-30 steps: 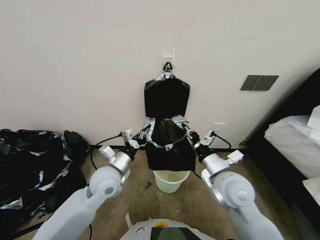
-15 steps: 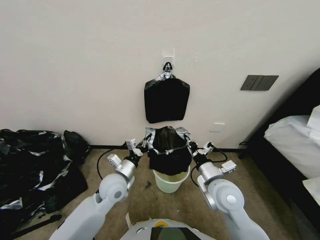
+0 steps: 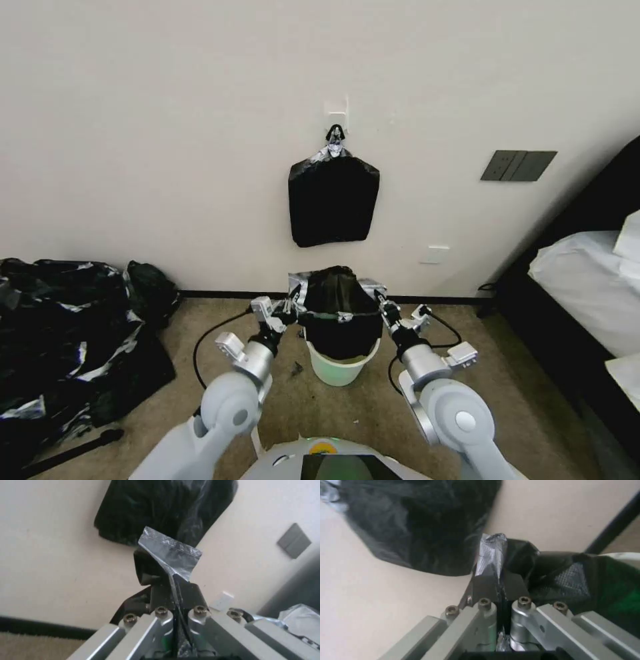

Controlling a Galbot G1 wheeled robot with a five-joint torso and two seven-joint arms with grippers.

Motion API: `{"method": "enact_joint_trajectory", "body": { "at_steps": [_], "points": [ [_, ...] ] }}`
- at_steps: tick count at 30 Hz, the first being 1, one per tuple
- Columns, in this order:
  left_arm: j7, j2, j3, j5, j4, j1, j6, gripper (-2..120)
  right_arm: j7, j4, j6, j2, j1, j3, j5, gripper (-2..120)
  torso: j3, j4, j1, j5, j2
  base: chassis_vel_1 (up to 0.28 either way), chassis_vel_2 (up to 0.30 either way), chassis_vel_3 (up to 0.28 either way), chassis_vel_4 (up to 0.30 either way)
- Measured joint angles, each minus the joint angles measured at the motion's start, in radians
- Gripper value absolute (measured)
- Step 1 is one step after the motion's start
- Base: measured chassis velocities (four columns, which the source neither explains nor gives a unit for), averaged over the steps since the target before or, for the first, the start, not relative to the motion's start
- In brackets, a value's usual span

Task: Place a trash bag onto the trash bin.

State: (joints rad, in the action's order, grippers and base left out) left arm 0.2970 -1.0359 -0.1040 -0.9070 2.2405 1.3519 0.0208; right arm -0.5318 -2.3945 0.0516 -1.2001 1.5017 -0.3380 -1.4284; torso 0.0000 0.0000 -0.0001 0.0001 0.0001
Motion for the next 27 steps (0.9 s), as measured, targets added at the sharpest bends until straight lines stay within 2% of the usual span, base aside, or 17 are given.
{"method": "enact_joint_trajectory", "body": {
  "at_steps": [2, 9, 15, 21, 25, 27],
  "points": [
    [0.033, 0.0, 0.018, -0.001, 0.0, 0.006, 0.003, 0, -0.032, 0.001, 0.003, 0.019, 0.001, 0.009, 0.0, 0, 0.0, 0.0, 0.0, 0.0, 0.0, 0.0, 0.0, 0.0, 0.0],
    [0.086, 0.008, 0.031, 0.0, -0.001, 0.073, 0.011, 0, -0.092, 0.004, 0.007, 0.057, 0.046, 0.01, -0.002, 0, 0.0, -0.0001, 0.0, 0.0001, 0.0, 0.0, 0.0, 0.0, 0.0],
    [0.101, 0.033, 0.026, -0.004, 0.002, 0.123, 0.014, 0, -0.14, -0.002, 0.017, 0.095, 0.093, 0.009, -0.004, 0, 0.0, 0.0001, 0.0, 0.0, 0.0, 0.0, 0.0, 0.0, 0.0],
    [0.122, 0.076, 0.019, -0.068, 0.003, 0.113, 0.013, 0, -0.163, -0.021, 0.018, 0.128, 0.117, 0.002, -0.03, 0, 0.0, -0.0001, 0.0, -0.0001, 0.0, 0.0, 0.0, 0.0, 0.0],
    [0.124, 0.1, 0.013, -0.088, 0.009, 0.128, 0.012, 0, -0.16, -0.032, 0.013, 0.128, 0.141, -0.004, -0.046, 0, 0.0, -0.0001, 0.0, -0.0003, 0.0, 0.0, 0.0, 0.0, 0.0],
    [0.128, 0.109, 0.017, -0.088, 0.028, 0.166, 0.01, 0, -0.157, -0.039, 0.012, 0.103, 0.169, 0.009, -0.043, 0, 0.0, -0.0001, 0.0, 0.0, 0.0, 0.0, 0.0, 0.0, 0.0]
  ]
}}
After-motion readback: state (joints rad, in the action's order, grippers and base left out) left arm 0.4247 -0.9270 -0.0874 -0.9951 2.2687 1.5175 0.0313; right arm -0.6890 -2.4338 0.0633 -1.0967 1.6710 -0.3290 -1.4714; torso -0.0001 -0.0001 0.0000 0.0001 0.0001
